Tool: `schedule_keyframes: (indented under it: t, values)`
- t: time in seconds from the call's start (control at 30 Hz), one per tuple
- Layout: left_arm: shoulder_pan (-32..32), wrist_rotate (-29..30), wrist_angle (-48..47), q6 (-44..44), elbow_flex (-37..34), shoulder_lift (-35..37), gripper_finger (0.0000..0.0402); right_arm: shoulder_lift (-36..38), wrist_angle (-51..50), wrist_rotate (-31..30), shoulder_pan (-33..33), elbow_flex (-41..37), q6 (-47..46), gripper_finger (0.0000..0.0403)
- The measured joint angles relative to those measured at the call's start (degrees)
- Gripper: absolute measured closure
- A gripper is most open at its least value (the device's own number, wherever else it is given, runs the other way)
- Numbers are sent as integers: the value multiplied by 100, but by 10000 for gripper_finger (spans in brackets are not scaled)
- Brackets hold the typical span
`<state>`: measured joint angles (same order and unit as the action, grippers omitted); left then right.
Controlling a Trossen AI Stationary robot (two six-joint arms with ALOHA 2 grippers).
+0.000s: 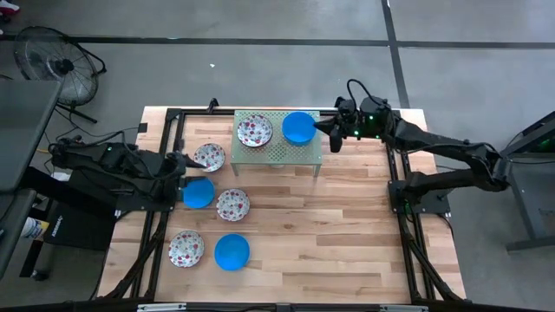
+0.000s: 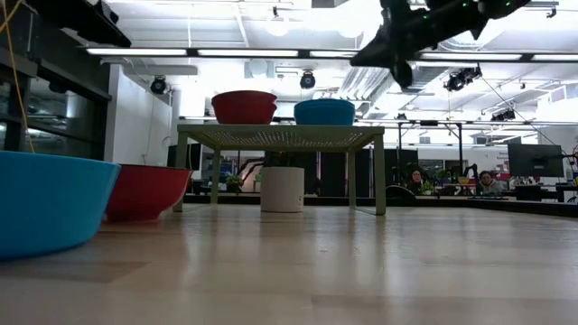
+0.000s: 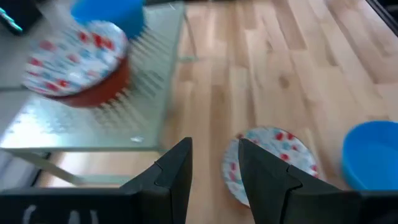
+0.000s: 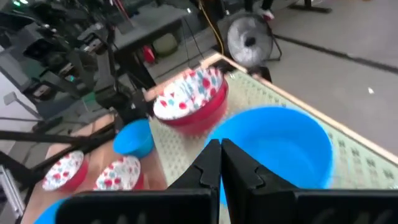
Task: Pick & Place Mini bowls
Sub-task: Stack the red patterned bowl on the red patterned bowl on the shelf
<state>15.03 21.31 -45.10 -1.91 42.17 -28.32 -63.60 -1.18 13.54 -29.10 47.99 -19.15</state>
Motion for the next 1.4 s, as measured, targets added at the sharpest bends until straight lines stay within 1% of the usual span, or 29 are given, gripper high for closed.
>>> schedule_keyframes:
  t: [0.17,0.43,0.5,0.6,0.73,0.83,0.93,1.03,1.13,1.4]
  values:
    - [0,-522,5,-518,0,-585,275,436,-729,-13,-2,-2,78,402]
    - [8,-1945,199,-1137,-2,-1571,275,989,-1352,-33,-3,-2,279,403]
    - [61,-2118,250,-1249,-2,-1748,275,1060,-1480,-31,0,-2,315,403]
    - [276,-2045,296,-1351,-2,-1931,275,1127,-1637,-33,-1,-2,415,403]
    - [616,-1478,405,-1282,-2,-2185,275,1133,-1772,-4,0,-2,498,403]
    - [787,-1194,425,-899,0,-2430,275,1133,-1813,24,0,-4,529,403]
    - [841,-1193,445,-468,2,-2680,275,1131,-1856,75,0,-4,556,403]
    - [826,-1450,428,35,0,-3004,275,1131,-1937,127,2,-4,575,403]
    - [826,-1587,388,476,0,-3367,275,1131,-2005,135,2,-4,596,403]
    - [826,-1511,470,962,-2,-4239,275,1128,-2045,186,2,-4,619,403]
